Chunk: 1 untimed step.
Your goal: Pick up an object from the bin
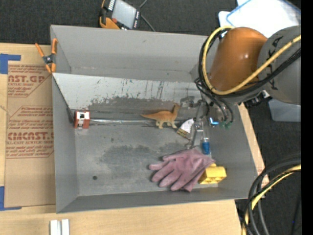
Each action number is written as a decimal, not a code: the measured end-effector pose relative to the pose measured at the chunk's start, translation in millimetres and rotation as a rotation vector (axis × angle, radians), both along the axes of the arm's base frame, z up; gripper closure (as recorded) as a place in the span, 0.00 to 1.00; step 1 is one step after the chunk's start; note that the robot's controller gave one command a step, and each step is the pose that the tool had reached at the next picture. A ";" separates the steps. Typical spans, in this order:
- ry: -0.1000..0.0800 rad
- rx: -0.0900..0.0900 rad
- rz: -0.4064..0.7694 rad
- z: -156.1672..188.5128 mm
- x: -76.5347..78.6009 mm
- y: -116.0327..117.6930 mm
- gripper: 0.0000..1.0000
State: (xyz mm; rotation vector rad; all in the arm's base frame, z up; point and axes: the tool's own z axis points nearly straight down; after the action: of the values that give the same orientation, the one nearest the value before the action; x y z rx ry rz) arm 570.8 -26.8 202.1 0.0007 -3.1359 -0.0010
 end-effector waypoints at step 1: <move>-0.008 -0.001 0.000 4.9 1.5 0.0 0.00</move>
Offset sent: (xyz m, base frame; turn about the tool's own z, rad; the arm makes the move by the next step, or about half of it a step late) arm -0.0488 -0.0099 -0.1321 -0.1297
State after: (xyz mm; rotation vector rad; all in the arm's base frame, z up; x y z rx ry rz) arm 572.3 -26.8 207.0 0.0014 -3.1443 -0.0002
